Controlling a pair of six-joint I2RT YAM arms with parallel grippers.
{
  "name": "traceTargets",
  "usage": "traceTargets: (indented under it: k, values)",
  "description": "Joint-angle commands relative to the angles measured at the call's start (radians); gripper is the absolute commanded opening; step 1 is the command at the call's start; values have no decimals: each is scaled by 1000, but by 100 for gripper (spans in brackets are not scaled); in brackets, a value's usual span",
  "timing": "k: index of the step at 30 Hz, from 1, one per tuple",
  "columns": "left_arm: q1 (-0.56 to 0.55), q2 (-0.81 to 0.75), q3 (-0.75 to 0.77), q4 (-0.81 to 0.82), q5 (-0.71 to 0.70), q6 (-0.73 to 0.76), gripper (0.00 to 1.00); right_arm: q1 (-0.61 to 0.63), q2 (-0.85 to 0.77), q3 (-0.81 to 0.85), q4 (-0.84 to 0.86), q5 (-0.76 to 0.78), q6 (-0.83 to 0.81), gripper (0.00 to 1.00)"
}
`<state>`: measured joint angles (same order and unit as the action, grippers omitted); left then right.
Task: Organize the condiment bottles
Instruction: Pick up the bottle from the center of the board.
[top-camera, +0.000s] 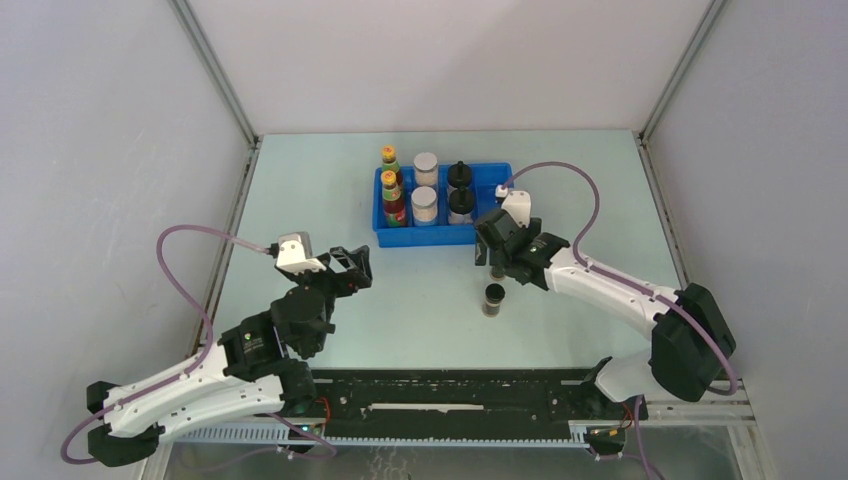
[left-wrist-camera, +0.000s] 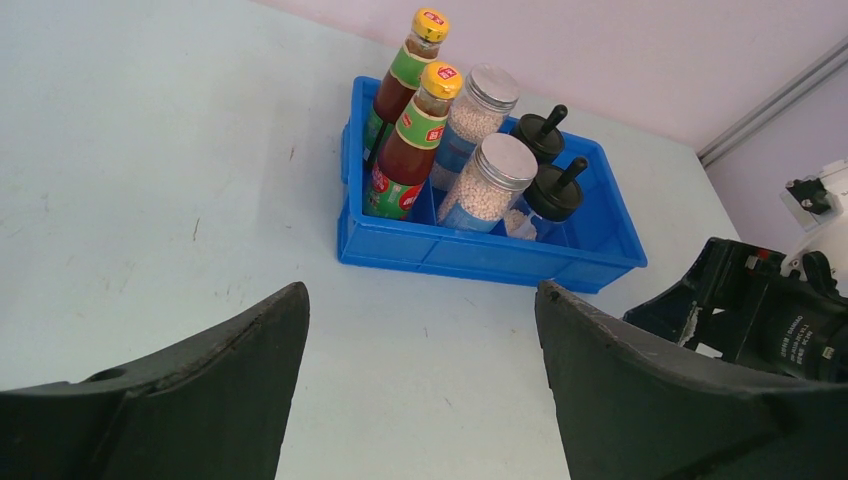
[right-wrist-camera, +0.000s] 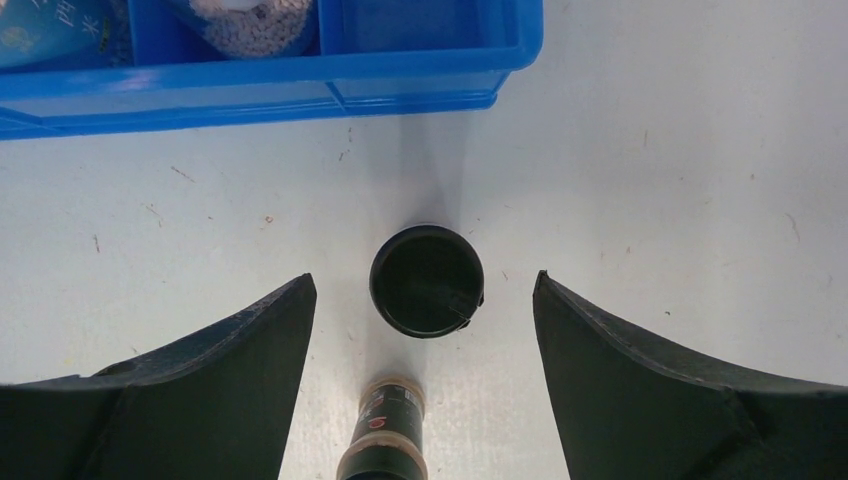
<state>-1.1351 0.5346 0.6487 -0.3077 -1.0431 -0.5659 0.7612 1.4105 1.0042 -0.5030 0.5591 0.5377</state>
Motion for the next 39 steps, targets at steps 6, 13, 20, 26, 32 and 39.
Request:
traceTargets:
  k: [6,13,20,26,32,39]
  values:
    - [-6,0,-23,24,-12,3,87,-16,7,-34,61,-17,31,82]
    - [-6,1,-24,22,-12,-1,87,-29,10,-57,83,-38,29,74]
    - [-6,3,-24,22,-13,-4,87,-43,20,-64,103,-54,22,64]
    - [-6,3,-27,22,-12,-5,87,-54,33,-65,117,-62,10,60]
    - [-6,2,-30,22,-12,-7,87,-62,42,-65,126,-67,0,52]
    - [-6,-3,-33,23,-11,-8,87,-63,48,-65,124,-65,-7,33]
